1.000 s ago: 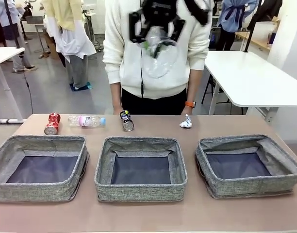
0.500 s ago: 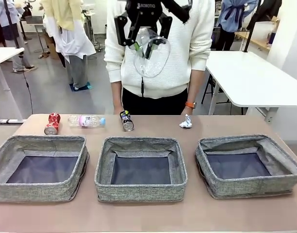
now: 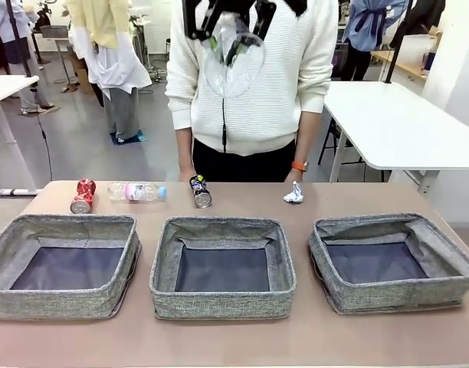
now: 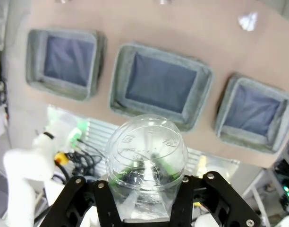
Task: Sort the waste into the appropriate baskets.
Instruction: Pick up the waste item pointed out by the person.
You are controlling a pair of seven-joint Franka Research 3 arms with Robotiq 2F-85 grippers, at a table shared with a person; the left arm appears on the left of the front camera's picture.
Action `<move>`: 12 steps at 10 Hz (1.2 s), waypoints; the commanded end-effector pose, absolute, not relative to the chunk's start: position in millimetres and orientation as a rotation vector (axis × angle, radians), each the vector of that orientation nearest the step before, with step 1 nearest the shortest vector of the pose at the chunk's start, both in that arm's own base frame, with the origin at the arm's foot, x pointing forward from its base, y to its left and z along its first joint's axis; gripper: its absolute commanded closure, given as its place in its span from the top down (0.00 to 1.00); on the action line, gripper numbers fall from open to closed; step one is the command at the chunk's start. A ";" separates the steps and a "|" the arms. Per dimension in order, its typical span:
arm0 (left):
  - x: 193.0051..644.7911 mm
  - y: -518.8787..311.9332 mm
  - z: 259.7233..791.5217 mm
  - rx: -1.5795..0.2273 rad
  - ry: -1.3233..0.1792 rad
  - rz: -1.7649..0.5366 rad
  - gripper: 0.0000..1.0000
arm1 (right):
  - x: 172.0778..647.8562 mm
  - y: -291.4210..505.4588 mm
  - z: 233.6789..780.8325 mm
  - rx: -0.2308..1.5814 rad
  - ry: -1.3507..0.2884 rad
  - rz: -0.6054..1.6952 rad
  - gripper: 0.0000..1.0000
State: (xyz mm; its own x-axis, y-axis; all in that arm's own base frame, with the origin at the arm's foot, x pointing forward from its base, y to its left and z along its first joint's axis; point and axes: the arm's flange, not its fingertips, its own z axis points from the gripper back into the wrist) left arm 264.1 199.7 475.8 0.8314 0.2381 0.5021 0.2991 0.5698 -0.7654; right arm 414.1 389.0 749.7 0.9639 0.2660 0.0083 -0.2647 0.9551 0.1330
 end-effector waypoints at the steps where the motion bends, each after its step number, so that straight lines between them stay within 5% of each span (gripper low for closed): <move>1: 265.0 199.5 477.2 -0.993 -0.638 -0.053 1.00 | 408.0 379.5 760.1 0.150 -0.057 0.197 0.16; 12: 265.0 199.5 477.2 -0.993 -0.638 -0.053 1.00 | 414.1 389.0 749.7 0.134 0.010 0.269 0.16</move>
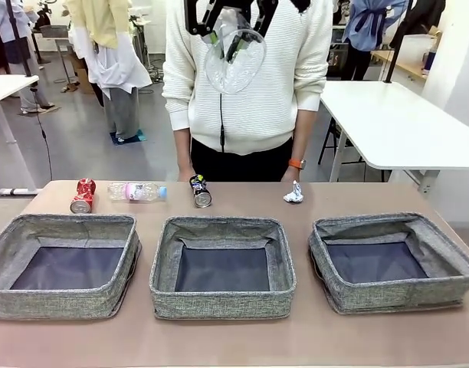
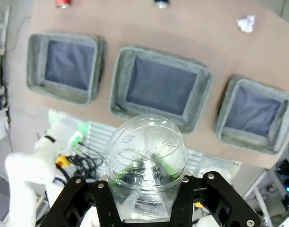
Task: Sort the waste into the appropriate baskets.
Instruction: Place the picked waste into the Fabric basket indicated by the person.
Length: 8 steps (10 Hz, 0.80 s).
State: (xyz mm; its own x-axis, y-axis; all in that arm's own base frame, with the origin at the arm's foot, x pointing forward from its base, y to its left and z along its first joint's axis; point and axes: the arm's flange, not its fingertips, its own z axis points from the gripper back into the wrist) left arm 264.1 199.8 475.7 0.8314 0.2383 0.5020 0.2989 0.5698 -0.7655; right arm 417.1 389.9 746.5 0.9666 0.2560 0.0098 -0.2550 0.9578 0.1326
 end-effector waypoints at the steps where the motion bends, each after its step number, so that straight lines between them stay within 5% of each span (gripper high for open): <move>1: 265.0 199.5 477.2 -0.993 -0.638 -0.053 1.00 | 414.1 389.0 749.7 0.134 0.010 0.269 0.16; 8: 265.0 199.5 477.2 -0.993 -0.638 -0.053 1.00 | 414.1 389.0 749.7 0.134 0.010 0.269 0.16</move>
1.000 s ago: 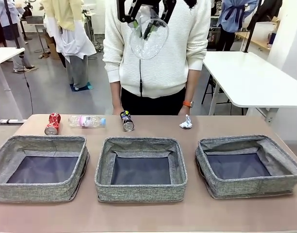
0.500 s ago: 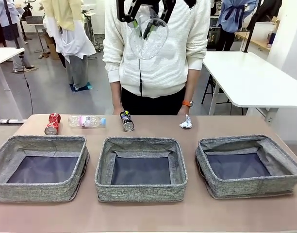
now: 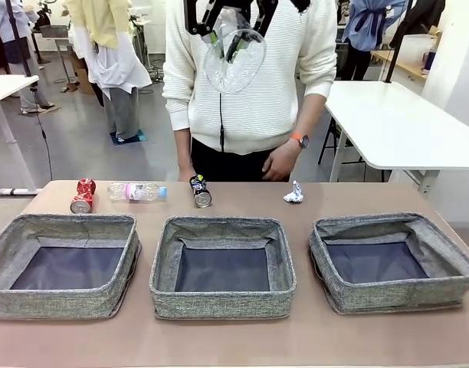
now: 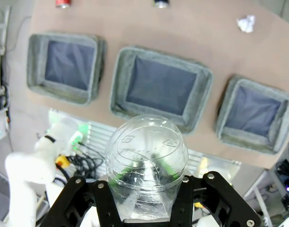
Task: Sort the waste into the appropriate baskets.
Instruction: Place the picked waste into the Fabric basket indicated by the person.
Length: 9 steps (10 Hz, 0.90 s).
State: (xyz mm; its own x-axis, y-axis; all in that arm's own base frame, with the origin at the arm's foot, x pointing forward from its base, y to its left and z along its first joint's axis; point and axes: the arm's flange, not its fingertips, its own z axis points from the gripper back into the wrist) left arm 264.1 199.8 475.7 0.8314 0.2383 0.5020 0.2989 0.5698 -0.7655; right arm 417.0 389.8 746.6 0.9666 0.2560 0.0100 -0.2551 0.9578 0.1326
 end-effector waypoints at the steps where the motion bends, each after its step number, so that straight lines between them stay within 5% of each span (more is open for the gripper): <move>1: 265.0 199.5 477.2 -0.993 -0.638 -0.053 1.00 | 414.1 389.0 749.7 0.134 0.010 0.269 0.16; 9: 265.0 199.5 477.2 -0.993 -0.638 -0.053 1.00 | 414.1 389.0 749.7 0.134 0.010 0.269 0.16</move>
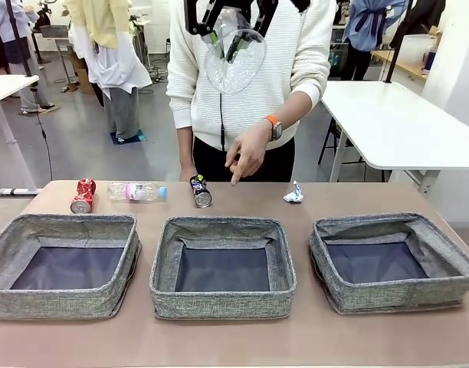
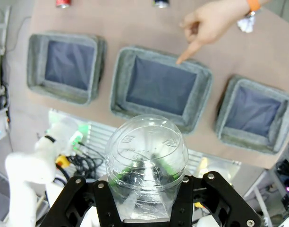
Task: Sort the waste into the appropriate baskets.
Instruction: Place the picked waste into the Fabric basket indicated by the person.
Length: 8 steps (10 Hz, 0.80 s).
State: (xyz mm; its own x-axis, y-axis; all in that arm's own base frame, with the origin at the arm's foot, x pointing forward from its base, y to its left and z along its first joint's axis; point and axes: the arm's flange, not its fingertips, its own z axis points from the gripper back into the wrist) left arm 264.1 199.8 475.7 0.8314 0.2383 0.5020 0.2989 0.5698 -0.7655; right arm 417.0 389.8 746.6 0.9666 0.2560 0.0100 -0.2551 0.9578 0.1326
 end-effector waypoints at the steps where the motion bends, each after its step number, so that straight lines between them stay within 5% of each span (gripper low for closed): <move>1: 265.0 199.5 477.2 -0.993 -0.638 -0.053 1.00 | 414.1 389.0 749.7 0.134 0.010 0.269 0.16; 4: 265.0 199.5 477.2 -0.993 -0.638 -0.053 1.00 | 417.0 389.8 746.6 0.134 0.007 0.259 0.16; 8: 265.0 199.5 477.2 -0.993 -0.638 -0.053 1.00 | 362.6 383.0 617.8 0.230 0.105 0.261 0.16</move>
State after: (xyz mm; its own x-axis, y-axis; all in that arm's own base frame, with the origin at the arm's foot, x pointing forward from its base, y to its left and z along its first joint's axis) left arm 264.1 199.9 475.8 0.8313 0.2385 0.5021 0.2990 0.5697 -0.7655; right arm 406.3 415.6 675.1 0.9599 0.2722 -0.0665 -0.2579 0.9512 0.1696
